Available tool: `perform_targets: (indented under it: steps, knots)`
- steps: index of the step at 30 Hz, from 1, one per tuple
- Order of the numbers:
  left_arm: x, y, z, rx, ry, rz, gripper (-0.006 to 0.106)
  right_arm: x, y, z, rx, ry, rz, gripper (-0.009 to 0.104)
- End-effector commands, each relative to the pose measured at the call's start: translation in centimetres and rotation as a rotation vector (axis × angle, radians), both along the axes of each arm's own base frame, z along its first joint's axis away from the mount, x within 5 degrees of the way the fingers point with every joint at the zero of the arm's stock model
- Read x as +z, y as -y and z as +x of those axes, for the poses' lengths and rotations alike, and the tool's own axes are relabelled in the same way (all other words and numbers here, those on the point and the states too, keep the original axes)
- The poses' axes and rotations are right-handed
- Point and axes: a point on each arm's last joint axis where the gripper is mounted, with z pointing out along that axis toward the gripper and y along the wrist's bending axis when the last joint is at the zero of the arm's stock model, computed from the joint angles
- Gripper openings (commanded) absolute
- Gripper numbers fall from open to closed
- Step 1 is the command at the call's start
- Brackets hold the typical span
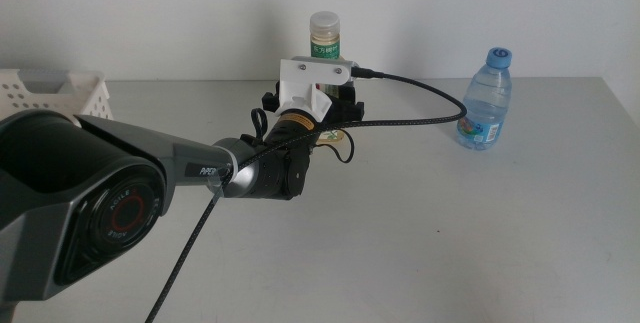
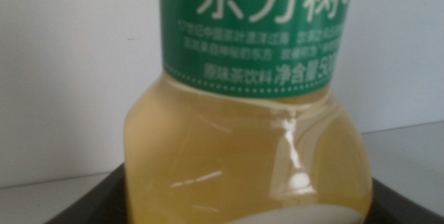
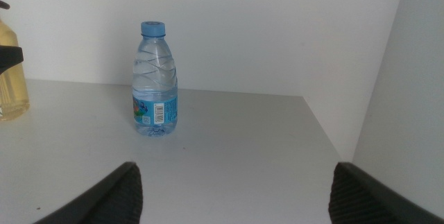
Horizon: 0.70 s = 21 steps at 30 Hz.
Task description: Use arms to grab the bottles and put them into the dustbin to the left of the table.
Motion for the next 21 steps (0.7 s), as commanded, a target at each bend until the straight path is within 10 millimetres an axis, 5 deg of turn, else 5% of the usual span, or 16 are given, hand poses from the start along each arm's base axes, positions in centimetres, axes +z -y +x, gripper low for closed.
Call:
perform_targets:
  steps: [1, 8, 12, 21]
  knots:
    - [4.6, 0.0, 0.3, 0.009, 0.127, -0.075, 0.067, 1.2, 0.1, -0.2, -0.010, 0.110, -0.027, 0.094]
    - [4.5, 0.2, 0.2, -0.015, 0.082, -0.065, -0.002, 1.2, 0.1, -0.2, -0.010, 0.110, -0.027, 0.094]
    - [7.0, -0.4, -0.9, -0.021, 0.100, -0.063, -0.002, 1.2, 0.1, -0.2, -0.010, 0.110, -0.027, 0.094]
    - [16.5, -4.5, -5.2, -0.097, -0.026, 0.060, -0.002, 1.2, 0.1, -0.2, -0.010, 0.110, -0.027, 0.094]
